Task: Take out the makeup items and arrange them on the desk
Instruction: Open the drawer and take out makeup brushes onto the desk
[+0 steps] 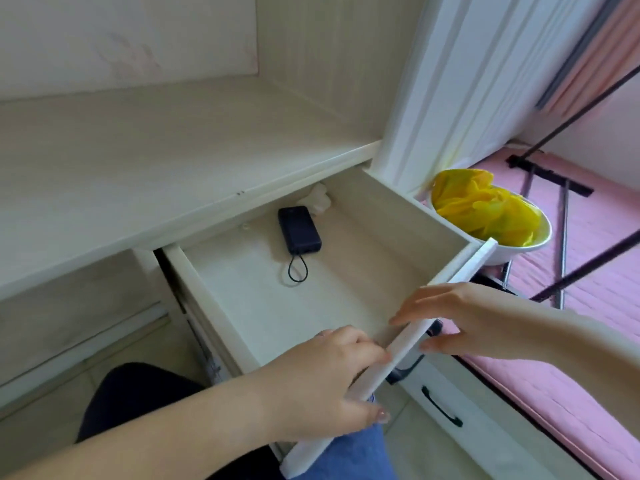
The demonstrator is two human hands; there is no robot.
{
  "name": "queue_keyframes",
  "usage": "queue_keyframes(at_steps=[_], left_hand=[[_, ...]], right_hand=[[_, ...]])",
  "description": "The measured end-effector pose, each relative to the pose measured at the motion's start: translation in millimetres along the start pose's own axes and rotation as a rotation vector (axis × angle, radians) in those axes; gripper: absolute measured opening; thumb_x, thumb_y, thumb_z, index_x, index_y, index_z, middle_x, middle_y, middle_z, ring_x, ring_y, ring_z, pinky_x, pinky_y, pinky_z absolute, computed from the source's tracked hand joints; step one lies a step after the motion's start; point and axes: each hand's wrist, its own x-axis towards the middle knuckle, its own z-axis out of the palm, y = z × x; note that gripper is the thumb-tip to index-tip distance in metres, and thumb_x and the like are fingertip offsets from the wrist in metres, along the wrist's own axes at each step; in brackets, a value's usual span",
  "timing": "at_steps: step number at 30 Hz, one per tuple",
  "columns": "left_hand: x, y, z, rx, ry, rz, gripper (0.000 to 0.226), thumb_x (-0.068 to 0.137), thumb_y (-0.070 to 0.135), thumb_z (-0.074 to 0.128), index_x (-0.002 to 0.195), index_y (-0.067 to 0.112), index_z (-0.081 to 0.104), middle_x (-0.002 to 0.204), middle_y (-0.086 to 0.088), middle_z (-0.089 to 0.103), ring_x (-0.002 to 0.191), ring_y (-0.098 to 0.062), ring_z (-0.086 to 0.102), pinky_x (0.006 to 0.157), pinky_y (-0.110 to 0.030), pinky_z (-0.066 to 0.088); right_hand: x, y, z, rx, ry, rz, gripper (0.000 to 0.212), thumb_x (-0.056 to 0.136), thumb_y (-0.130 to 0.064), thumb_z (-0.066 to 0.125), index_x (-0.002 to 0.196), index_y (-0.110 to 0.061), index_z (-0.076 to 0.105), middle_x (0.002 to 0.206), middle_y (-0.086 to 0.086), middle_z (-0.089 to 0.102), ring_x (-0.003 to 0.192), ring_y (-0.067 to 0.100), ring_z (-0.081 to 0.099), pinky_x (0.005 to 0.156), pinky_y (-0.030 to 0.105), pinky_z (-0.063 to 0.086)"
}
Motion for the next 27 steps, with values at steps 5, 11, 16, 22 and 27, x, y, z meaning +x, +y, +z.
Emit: queue_keyframes(at_steps=[5,11,16,22,27], left_hand=[[5,-2,7,0.093,0.022,0.034,0.059,0.084,0.041,0.062,0.136,0.042,0.036,0.134,0.022,0.033,0.125,-0.006,0.03,0.096,-0.017,0.027],[5,-3,8,0.144,0.054,0.062,0.057,0.086,0.035,0.058,0.138,0.041,0.036,0.135,0.02,0.033,0.123,-0.01,0.034,0.096,-0.02,0.032],[2,-8,4,0.19,0.062,0.072,0.057,0.085,0.037,0.058,0.138,0.041,0.036,0.135,0.017,0.037,0.123,-0.013,0.036,0.097,-0.026,0.036],[-2,-13,0,0.184,0.077,0.066,0.056,0.086,0.035,0.058,0.138,0.042,0.037,0.136,0.018,0.036,0.124,-0.014,0.033,0.096,-0.029,0.039],[-1,-14,1,0.189,0.082,0.07,0.055,0.086,0.034,0.057,0.138,0.042,0.038,0.135,0.019,0.036,0.124,-0.014,0.033,0.096,-0.031,0.041]], right_hand=[[-4,2,17,-0.029,0.109,-0.037,0.04,0.079,-0.023,0.072,0.115,-0.038,0.063,0.115,-0.015,0.06,0.105,0.005,0.059,0.091,0.025,0.048],[1,5,20,-0.264,0.217,-0.138,0.032,0.073,-0.033,0.078,0.104,-0.034,0.068,0.104,-0.011,0.065,0.089,0.013,0.065,0.082,0.028,0.052],[8,9,19,-0.316,0.226,-0.17,0.032,0.07,-0.045,0.076,0.1,-0.043,0.067,0.108,-0.017,0.065,0.094,0.007,0.064,0.092,0.029,0.043],[12,7,17,-0.304,0.235,-0.222,0.035,0.068,-0.041,0.079,0.1,-0.04,0.066,0.108,-0.018,0.068,0.092,0.003,0.066,0.084,0.033,0.054],[14,8,20,-0.308,0.249,-0.22,0.033,0.068,-0.039,0.08,0.099,-0.035,0.071,0.107,-0.014,0.071,0.089,0.005,0.069,0.077,0.028,0.058]])
